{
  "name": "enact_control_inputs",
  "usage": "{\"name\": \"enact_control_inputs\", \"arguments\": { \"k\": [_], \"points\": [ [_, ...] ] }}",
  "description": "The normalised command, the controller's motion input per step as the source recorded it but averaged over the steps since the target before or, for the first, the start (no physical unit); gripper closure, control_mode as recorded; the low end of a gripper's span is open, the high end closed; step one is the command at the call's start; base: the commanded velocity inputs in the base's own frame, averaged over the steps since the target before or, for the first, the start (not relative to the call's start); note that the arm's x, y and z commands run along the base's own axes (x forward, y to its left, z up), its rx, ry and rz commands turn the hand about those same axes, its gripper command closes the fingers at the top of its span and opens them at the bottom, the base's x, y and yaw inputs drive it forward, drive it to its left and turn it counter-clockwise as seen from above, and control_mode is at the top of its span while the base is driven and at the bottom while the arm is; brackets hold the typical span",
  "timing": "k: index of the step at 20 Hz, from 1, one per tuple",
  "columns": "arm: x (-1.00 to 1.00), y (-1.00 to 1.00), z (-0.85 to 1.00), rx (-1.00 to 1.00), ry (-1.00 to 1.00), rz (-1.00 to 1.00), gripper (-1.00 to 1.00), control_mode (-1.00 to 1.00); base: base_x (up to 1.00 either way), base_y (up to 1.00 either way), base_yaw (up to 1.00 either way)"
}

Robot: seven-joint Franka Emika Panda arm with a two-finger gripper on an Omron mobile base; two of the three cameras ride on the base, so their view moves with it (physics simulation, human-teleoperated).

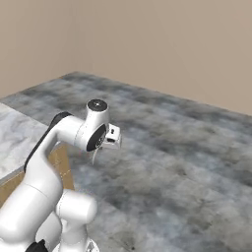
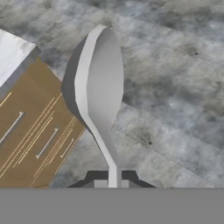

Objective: Take the fork and place it on the left side of the plate. Then take the spoon and place it on the right side of the plate. Make sure they're directly next to the plate.

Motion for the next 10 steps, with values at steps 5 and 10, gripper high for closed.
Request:
{"name": "enact_control_inputs", "arguments": {
  "k": [5, 10],
  "points": [
    [0.00, 0.00, 0.00, 0.00, 0.00, 0.00, 1.00, 1.00, 1.00, -0.54, 0.17],
    [0.00, 0.00, 0.00, 0.00, 0.00, 0.00, 1.00, 1.00, 1.00, -0.44, 0.20]
  ]
}}
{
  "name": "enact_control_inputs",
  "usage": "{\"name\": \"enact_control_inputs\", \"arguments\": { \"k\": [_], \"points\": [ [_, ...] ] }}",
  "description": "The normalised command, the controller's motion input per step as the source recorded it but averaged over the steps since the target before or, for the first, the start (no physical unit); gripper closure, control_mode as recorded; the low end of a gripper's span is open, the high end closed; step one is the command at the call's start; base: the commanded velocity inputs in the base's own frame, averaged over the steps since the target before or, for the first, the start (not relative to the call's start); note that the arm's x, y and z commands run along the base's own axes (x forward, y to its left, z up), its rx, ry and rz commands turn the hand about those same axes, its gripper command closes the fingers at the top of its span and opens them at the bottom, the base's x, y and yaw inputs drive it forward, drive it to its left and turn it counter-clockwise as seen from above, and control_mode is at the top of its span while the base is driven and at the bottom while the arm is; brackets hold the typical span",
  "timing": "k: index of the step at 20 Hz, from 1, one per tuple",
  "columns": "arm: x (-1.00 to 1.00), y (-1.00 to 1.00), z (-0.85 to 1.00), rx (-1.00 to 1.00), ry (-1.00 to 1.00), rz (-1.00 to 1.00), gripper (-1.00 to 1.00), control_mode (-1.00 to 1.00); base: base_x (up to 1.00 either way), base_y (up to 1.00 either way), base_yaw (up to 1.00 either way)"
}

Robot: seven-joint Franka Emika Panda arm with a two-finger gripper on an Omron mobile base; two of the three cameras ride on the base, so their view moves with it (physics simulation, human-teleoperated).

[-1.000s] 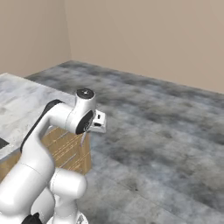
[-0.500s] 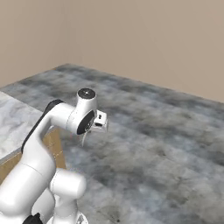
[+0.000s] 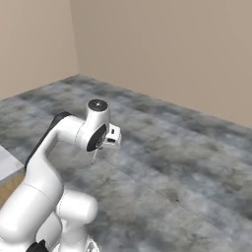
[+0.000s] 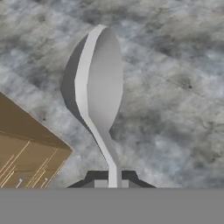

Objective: Take the fork and place it on the left side of the plate. Then take the spoon and place it on the right side of the plate. Make sure they're directly next to the plate.

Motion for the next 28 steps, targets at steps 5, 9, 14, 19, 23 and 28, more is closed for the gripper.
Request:
{"name": "enact_control_inputs", "arguments": {
  "k": [5, 9, 14, 19, 23, 28],
  "points": [
    [0.00, 0.00, 0.00, 0.00, 0.00, 0.00, 1.00, 1.00, 1.00, -0.21, 0.25],
    [0.00, 0.00, 0.00, 0.00, 0.00, 0.00, 1.00, 1.00, 1.00, 0.00, 0.33],
    [0.00, 0.00, 0.00, 0.00, 0.00, 0.00, 1.00, 1.00, 1.00, 0.00, 0.35],
    [0.00, 0.00, 0.00, 0.00, 0.00, 0.00, 1.00, 1.00, 1.00, 0.00, 0.42],
    [0.00, 0.00, 0.00, 0.00, 0.00, 0.00, 1.00, 1.00, 1.00, 0.00, 0.44],
    [0.00, 0.00, 0.00, 0.00, 0.00, 0.00, 1.00, 1.00, 1.00, 0.00, 0.50]
  ]
}}
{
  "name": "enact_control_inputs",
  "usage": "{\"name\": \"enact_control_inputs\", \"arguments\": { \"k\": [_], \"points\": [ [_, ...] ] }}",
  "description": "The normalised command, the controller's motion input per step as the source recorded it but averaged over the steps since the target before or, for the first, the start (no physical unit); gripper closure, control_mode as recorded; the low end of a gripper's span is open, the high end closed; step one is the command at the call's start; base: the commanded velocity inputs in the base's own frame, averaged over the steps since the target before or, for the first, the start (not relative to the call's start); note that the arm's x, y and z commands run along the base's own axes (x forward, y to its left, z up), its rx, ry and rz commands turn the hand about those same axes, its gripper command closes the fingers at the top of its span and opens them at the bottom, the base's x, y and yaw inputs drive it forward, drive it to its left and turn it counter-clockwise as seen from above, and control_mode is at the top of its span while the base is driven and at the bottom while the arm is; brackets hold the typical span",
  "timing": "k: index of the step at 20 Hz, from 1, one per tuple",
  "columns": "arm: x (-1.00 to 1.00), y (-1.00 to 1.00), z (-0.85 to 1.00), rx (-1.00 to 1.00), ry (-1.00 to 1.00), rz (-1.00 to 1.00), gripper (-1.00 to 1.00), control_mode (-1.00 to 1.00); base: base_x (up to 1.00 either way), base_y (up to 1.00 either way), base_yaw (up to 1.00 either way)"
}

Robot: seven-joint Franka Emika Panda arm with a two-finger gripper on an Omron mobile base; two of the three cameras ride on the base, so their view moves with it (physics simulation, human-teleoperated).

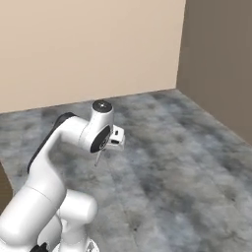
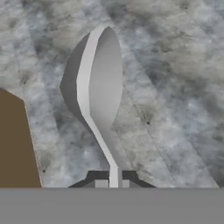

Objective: Take the fork and place it on the left side of the plate. Then take the spoon and place it on the right side of the plate. Make sure they're directly next to the plate.

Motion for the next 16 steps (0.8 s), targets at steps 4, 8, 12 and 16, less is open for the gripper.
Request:
{"name": "enact_control_inputs", "arguments": {
  "k": [4, 8, 12, 16],
  "points": [
    [0.00, 0.00, 0.00, 0.00, 0.00, 0.00, 1.00, 1.00, 1.00, 0.00, 0.48],
    [0.00, 0.00, 0.00, 0.00, 0.00, 0.00, 1.00, 1.00, 1.00, 0.00, 0.45],
    [0.00, 0.00, 0.00, 0.00, 0.00, 0.00, 1.00, 1.00, 1.00, 0.00, 0.45],
    [0.00, 0.00, 0.00, 0.00, 0.00, 0.00, 1.00, 1.00, 1.00, 0.00, 0.35]
  ]
}}
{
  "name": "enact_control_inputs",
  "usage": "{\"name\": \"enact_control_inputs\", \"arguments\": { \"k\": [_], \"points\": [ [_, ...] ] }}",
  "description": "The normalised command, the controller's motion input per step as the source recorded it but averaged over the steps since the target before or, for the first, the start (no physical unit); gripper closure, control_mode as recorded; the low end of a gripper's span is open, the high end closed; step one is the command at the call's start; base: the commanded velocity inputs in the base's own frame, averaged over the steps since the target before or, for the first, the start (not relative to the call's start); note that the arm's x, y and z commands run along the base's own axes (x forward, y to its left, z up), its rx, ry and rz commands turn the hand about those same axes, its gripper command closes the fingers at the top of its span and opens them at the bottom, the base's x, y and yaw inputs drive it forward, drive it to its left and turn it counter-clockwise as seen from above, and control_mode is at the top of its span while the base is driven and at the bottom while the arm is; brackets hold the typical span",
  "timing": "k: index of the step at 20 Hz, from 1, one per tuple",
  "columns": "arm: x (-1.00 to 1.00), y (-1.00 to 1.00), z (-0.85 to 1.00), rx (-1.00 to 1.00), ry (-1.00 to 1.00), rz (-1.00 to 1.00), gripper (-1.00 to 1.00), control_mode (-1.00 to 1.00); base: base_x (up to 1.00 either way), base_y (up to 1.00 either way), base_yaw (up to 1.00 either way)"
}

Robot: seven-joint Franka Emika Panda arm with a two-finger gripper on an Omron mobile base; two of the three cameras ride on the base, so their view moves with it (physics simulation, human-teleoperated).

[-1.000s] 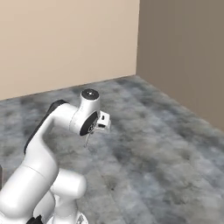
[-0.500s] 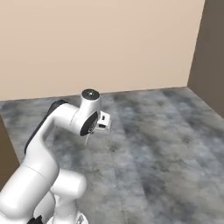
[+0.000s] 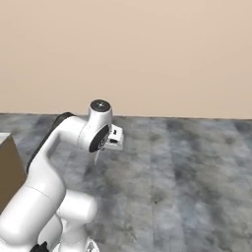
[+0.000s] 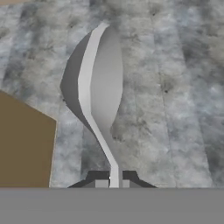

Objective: Take the fork and place it on the left side of the plate. Then take the spoon and place it on the right side of the plate. Make sure they're directly next to the plate.

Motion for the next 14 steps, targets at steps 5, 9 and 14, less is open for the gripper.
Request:
{"name": "enact_control_inputs", "arguments": {
  "k": [5, 9, 14],
  "points": [
    [0.00, 0.00, 0.00, 0.00, 0.00, 0.00, 1.00, 1.00, 1.00, -0.09, 0.31],
    [0.00, 0.00, 0.00, 0.00, 0.00, 0.00, 1.00, 1.00, 1.00, -0.26, 0.31],
    [0.00, 0.00, 0.00, 0.00, 0.00, 0.00, 1.00, 1.00, 1.00, -0.20, 0.37]
  ]
}}
